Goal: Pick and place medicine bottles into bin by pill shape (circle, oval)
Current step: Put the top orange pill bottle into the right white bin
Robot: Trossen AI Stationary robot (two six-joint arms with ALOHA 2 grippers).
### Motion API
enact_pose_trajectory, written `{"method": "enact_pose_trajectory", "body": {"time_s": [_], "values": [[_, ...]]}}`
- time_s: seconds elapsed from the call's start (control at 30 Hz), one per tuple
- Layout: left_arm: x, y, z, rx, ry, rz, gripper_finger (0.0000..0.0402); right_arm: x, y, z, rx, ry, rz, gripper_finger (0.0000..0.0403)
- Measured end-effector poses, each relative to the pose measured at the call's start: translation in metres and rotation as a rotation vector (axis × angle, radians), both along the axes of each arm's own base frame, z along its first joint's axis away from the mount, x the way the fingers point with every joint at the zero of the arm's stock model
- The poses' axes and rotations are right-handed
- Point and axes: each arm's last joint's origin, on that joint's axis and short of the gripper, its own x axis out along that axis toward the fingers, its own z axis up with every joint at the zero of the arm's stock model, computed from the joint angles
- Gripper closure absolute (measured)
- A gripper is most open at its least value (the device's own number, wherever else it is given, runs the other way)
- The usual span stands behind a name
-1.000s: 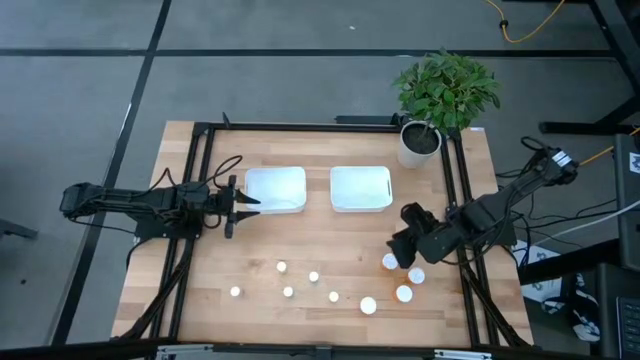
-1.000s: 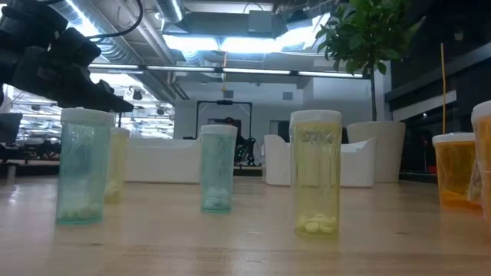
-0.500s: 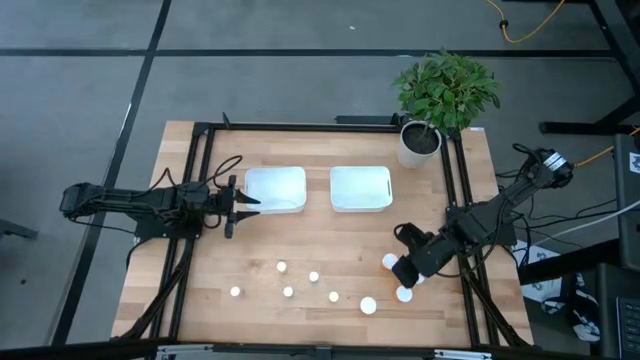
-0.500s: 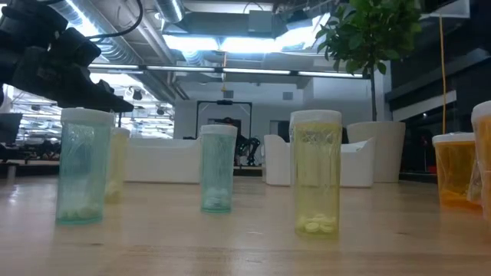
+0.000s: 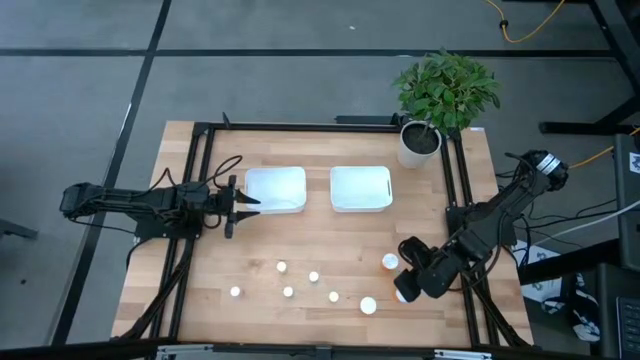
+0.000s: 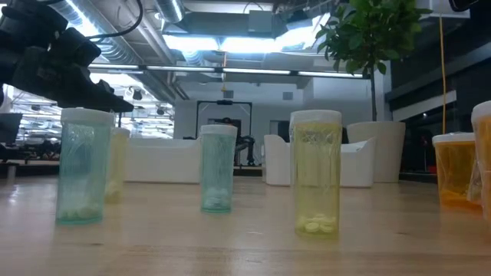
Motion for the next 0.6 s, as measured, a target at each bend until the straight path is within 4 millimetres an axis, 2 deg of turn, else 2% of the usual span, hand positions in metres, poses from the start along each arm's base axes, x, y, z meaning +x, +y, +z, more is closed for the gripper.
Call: {"method": "enact_pose_trajectory", "body": {"time_s": [0.17, 0.37, 0.43, 0.6], "values": [[0.0, 0.0, 0.001, 0.055, -0.011, -0.012, 0.0261, 0.0, 0.0, 0.0, -0.005, -0.002, -0.001, 0.0241], [0.0, 0.0, 0.002, 0.008, -0.018, -0.018, 0.0261, 0.0, -0.001, 0.0, -0.021, -0.017, -0.01, 0.0241], [0.001, -0.004, 0.004, -0.029, -0.041, -0.11, 0.0261, 0.0, -0.001, 0.0, -0.021, -0.017, -0.01, 0.0241], [0.0, -0.022, 0.004, -0.16, -0.023, -0.464, 0.0261, 0.0, -0.001, 0.0, -0.021, -0.016, -0.01, 0.0241]]}}
